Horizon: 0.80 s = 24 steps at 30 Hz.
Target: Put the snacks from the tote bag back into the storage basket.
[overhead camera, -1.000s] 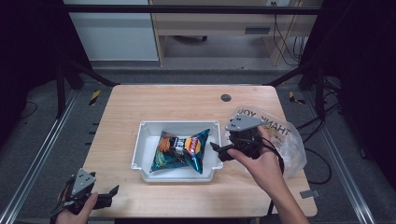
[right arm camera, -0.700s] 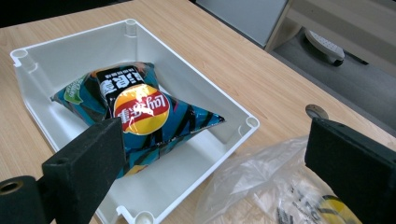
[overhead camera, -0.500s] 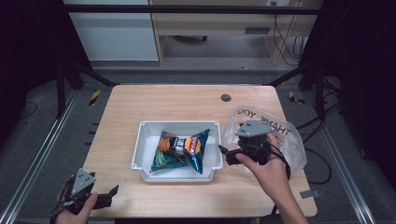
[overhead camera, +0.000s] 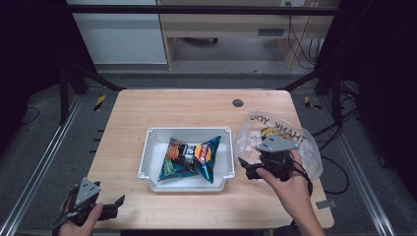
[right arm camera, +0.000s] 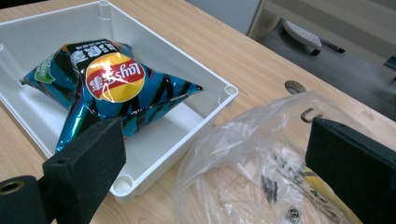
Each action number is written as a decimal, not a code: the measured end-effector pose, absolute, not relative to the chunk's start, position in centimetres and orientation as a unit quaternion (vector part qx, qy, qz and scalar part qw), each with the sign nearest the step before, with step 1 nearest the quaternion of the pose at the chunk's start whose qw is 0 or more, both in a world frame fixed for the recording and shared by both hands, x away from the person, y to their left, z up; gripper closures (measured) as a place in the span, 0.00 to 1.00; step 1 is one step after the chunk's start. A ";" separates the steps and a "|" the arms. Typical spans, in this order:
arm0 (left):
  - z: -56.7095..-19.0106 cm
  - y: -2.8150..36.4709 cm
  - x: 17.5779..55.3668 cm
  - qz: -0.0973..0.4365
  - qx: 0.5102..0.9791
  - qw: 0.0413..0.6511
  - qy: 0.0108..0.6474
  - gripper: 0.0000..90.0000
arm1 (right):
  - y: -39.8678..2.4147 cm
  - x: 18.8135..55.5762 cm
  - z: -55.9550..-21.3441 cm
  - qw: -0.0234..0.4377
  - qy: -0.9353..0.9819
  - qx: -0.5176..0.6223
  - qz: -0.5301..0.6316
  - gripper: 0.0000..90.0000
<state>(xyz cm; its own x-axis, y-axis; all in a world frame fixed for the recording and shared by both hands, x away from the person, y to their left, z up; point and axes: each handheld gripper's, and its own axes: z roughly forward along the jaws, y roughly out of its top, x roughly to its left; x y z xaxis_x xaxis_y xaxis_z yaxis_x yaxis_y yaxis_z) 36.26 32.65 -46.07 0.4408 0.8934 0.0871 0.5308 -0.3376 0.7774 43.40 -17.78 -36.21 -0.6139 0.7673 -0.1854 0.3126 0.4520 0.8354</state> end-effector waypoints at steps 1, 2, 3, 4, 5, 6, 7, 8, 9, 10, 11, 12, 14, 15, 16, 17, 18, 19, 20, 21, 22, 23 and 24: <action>-46.1 32.7 36.3 0.262 0.775 0.346 0.459 0.03 | -17.9 43.4 -36.4 0.283 0.804 0.336 0.400 0.06; -46.1 32.7 36.3 0.262 0.775 0.346 0.459 0.03 | -17.9 43.3 -36.6 0.284 0.805 0.336 0.399 0.06; -46.0 32.7 36.3 0.262 0.775 0.346 0.459 0.03 | -18.0 43.3 -36.7 0.285 0.804 0.337 0.398 0.06; -46.0 32.7 36.3 0.262 0.775 0.346 0.459 0.03 | -18.1 43.2 -36.9 0.283 0.804 0.339 0.397 0.07; -46.0 32.7 36.3 0.262 0.775 0.346 0.459 0.03 | -18.2 43.2 -37.1 0.284 0.805 0.339 0.396 0.08; -46.0 32.7 36.3 0.262 0.775 0.346 0.459 0.03 | -18.2 43.2 -37.2 0.288 0.805 0.338 0.395 0.08; -46.1 32.7 36.3 0.262 0.775 0.346 0.459 0.03 | -18.3 43.1 -37.4 0.288 0.804 0.340 0.394 0.08; -46.1 32.7 36.3 0.262 0.776 0.346 0.459 0.03 | -18.3 43.1 -37.6 0.289 0.804 0.341 0.393 0.08; -46.1 32.7 36.3 0.262 0.776 0.346 0.459 0.03 | -18.4 43.1 -37.8 0.288 0.803 0.344 0.392 0.08; -46.1 32.7 36.3 0.262 0.776 0.346 0.459 0.03 | -18.4 43.0 -37.9 0.288 0.803 0.345 0.392 0.08; -46.1 32.7 36.3 0.262 0.775 0.346 0.459 0.03 | -18.5 43.0 -38.1 0.288 0.803 0.346 0.390 0.08; -46.1 32.7 36.3 0.262 0.776 0.345 0.459 0.03 | -18.6 43.0 -38.3 0.288 0.803 0.347 0.389 0.08; -46.1 32.7 36.3 0.262 0.775 0.345 0.459 0.03 | -18.8 43.0 -38.6 0.287 0.803 0.351 0.387 0.08; -46.1 32.7 36.3 0.262 0.775 0.345 0.459 0.03 | -18.9 42.9 -38.8 0.288 0.801 0.354 0.387 0.08; -46.1 32.7 36.3 0.262 0.775 0.345 0.459 0.03 | -19.0 42.9 -39.0 0.289 0.802 0.354 0.385 0.08; -46.1 32.7 36.3 0.262 0.775 0.345 0.459 0.03 | -19.1 42.9 -39.1 0.290 0.802 0.355 0.384 0.08; -46.1 32.6 36.3 0.262 0.776 0.345 0.459 0.03 | -19.2 42.9 -39.3 0.290 0.801 0.357 0.382 0.09; -46.1 32.6 36.3 0.262 0.776 0.345 0.459 0.03 | -19.4 42.9 -39.5 0.289 0.802 0.358 0.381 0.09; -46.1 32.6 36.3 0.262 0.776 0.345 0.459 0.03 | -19.5 42.8 -39.7 0.288 0.802 0.359 0.379 0.09; -46.1 32.6 36.3 0.262 0.776 0.345 0.459 0.03 | -19.6 42.8 -39.8 0.289 0.802 0.361 0.378 0.09; -46.1 32.6 36.3 0.262 0.776 0.345 0.459 0.03 | -19.7 42.7 -40.0 0.287 0.803 0.362 0.377 0.09; -46.1 32.6 36.3 0.262 0.776 0.345 0.459 0.03 | -19.8 42.7 -40.2 0.287 0.802 0.363 0.377 0.09; -46.1 32.6 36.3 0.261 0.776 0.345 0.459 0.03 | -20.0 42.6 -40.3 0.286 0.802 0.364 0.377 0.09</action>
<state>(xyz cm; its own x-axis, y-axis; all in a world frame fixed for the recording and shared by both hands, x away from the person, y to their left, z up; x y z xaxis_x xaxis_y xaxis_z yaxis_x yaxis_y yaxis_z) 36.28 32.64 -46.10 0.4418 0.8928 0.0884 0.5316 -0.3399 0.7758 42.64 -19.97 -40.34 -0.5705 0.8004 -0.1844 0.3687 0.4502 0.8132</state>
